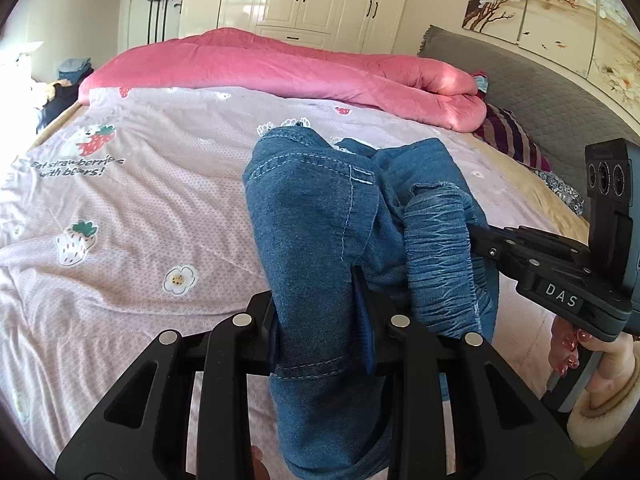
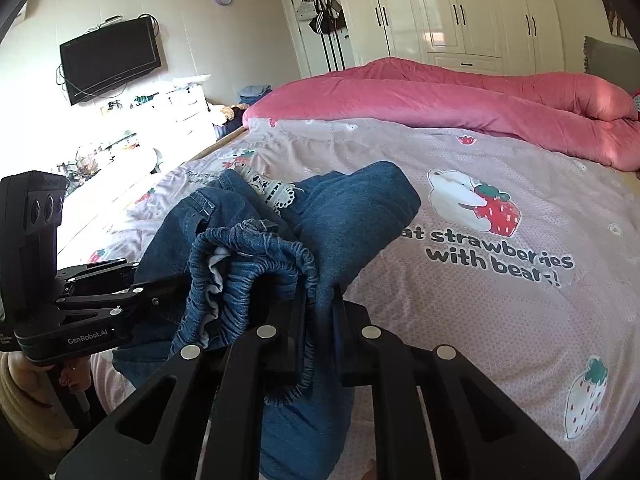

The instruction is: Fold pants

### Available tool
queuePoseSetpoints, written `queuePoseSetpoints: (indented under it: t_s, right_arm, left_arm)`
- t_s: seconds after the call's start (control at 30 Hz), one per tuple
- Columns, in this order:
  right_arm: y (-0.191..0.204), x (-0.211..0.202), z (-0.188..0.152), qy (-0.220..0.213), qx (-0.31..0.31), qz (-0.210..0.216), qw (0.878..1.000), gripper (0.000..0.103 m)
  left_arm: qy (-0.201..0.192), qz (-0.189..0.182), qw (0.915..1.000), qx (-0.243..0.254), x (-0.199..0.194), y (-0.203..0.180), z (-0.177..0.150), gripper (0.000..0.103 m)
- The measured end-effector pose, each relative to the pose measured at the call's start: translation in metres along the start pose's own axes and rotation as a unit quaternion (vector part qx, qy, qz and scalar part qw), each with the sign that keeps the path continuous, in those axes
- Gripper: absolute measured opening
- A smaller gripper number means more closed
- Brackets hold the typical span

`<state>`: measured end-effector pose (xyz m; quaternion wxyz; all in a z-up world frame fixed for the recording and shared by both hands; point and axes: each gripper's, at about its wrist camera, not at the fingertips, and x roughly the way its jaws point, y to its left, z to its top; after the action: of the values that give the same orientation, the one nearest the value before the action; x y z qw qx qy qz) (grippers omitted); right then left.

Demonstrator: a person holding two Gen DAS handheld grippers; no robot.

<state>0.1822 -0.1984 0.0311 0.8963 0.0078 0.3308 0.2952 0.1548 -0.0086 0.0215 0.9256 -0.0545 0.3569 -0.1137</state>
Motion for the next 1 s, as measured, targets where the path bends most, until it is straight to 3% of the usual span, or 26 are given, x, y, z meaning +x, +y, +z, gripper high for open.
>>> queuePoseSetpoints:
  t_s: [0.43, 0.77, 1.0]
  right_arm:
    - [-0.023, 0.06, -0.012, 0.07, 0.05, 0.002, 0.996, 0.01]
    - [-0.036, 0.08, -0.029, 0.11, 0.081, -0.012, 0.991, 0.011]
    - [-0.037, 0.082, -0.031, 0.114, 0.085, -0.018, 0.99, 0.015]
  left_arm:
    - [0.05, 0.0, 0.9983, -0.031, 0.055, 0.027, -0.014, 0.021]
    - [0.061, -0.001, 0.9975, -0.037, 0.066, 0.036, -0.025, 0.025]
    - [0.063, 0.0, 0.9973, -0.038, 0.068, 0.039, -0.026, 0.027]
